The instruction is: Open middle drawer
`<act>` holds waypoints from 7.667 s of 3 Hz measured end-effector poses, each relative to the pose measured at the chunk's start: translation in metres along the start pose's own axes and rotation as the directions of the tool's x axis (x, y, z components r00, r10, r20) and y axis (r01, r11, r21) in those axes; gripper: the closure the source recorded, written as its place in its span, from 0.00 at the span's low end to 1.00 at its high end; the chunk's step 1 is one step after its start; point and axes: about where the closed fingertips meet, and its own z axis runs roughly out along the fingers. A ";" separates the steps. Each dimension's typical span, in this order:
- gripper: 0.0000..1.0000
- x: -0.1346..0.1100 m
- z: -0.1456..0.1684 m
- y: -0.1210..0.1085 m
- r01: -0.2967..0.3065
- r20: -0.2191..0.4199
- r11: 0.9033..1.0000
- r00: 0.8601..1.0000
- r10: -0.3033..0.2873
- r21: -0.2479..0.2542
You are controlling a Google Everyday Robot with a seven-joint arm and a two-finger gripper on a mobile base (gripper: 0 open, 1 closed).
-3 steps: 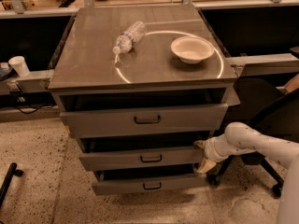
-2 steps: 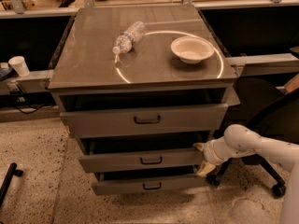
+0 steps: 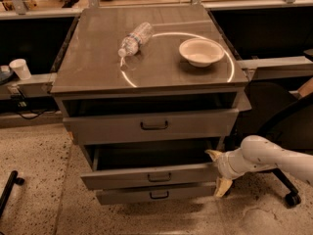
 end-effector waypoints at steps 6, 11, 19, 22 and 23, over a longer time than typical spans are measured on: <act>0.57 -0.013 -0.008 0.039 0.023 -0.032 0.994 0.999 -0.027 -0.103; 0.00 -0.031 -0.017 0.049 0.060 -0.008 0.991 0.998 -0.061 -0.118; 0.68 -0.060 -0.061 0.092 0.084 -0.031 0.986 0.996 -0.089 -0.145; 0.00 -0.060 -0.061 0.092 0.084 -0.031 0.986 0.996 -0.089 -0.145; 0.00 -0.060 -0.061 0.092 0.084 -0.031 0.986 0.996 -0.089 -0.145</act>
Offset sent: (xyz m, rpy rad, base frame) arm 0.0000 0.0000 0.0000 0.0000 0.0000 0.0000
